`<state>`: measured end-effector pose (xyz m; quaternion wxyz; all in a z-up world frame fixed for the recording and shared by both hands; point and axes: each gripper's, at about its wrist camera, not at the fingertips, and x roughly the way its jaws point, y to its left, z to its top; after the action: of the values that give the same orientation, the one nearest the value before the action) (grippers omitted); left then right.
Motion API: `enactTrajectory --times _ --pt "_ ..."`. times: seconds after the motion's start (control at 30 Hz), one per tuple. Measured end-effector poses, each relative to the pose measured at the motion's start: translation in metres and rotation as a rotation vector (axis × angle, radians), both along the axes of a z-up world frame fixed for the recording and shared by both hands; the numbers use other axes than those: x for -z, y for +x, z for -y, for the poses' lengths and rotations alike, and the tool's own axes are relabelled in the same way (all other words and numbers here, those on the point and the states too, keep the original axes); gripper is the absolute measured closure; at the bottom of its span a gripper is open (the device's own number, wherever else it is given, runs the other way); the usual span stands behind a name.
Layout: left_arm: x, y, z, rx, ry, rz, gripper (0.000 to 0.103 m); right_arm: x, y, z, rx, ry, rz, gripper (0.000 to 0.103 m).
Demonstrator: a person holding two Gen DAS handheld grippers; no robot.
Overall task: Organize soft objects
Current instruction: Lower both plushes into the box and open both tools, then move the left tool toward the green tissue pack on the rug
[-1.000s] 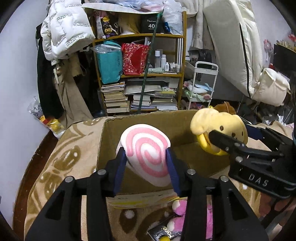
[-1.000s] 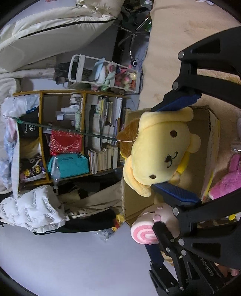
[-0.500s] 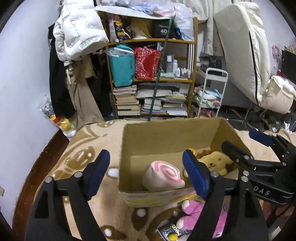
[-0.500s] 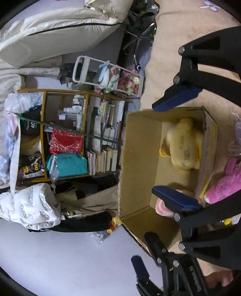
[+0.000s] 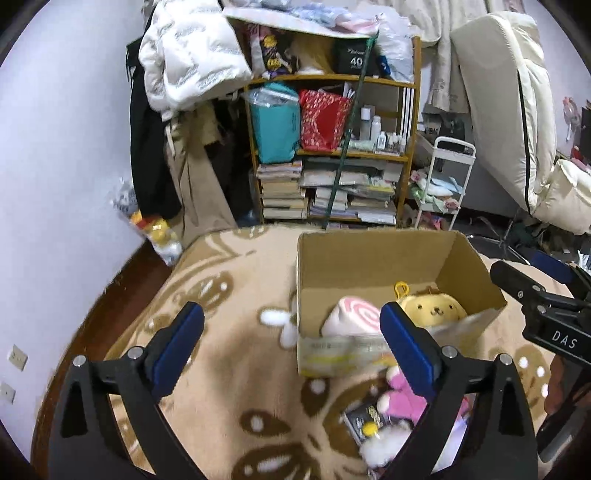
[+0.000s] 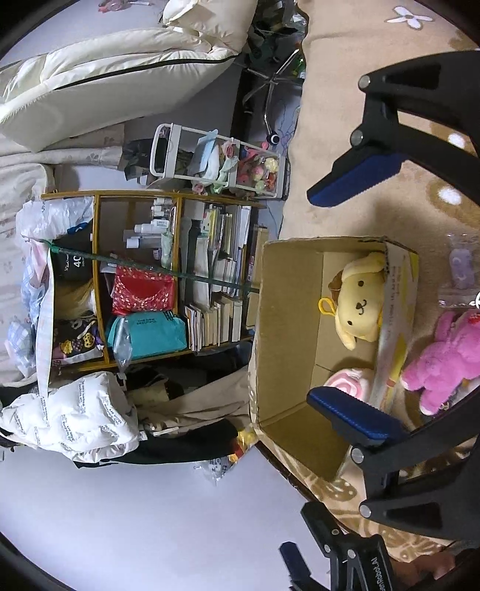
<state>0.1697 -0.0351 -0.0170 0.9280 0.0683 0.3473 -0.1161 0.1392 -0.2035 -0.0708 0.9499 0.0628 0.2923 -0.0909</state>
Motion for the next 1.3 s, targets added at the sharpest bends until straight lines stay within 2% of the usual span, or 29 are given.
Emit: enactTrajectory --times 0.1,0.27,0.4,0.67,0.93,1.2,1.3 --pt "-0.005 -0.010 -0.008 -0.033 0.029 -0.031 0.008 -0.006 -0.006 -0.006 0.014 -0.033 -0.016 0.001" --pt "-0.004 -0.032 -0.020 -0.043 0.039 -0.092 0.008 -0.018 -0.015 -0.014 -0.012 -0.016 -0.039 0.001" --pt "-0.004 -0.049 -0.025 -0.037 0.076 -0.108 0.008 -0.029 -0.032 -0.022 -0.034 -0.053 -0.046 0.001" --pt "0.001 -0.080 -0.034 -0.022 0.091 -0.136 0.008 -0.035 -0.066 -0.024 -0.051 -0.017 -0.079 0.001" --pt "0.020 -0.100 -0.043 -0.029 0.100 -0.181 0.008 -0.019 -0.087 -0.022 -0.034 -0.001 -0.126 0.001" --pt "0.041 -0.103 -0.038 -0.007 0.107 -0.236 0.008 0.010 -0.085 -0.020 -0.027 0.033 -0.204 0.001" --pt "0.046 -0.101 -0.035 -0.015 0.134 -0.245 0.008 0.022 -0.082 -0.021 -0.033 0.038 -0.232 0.001"
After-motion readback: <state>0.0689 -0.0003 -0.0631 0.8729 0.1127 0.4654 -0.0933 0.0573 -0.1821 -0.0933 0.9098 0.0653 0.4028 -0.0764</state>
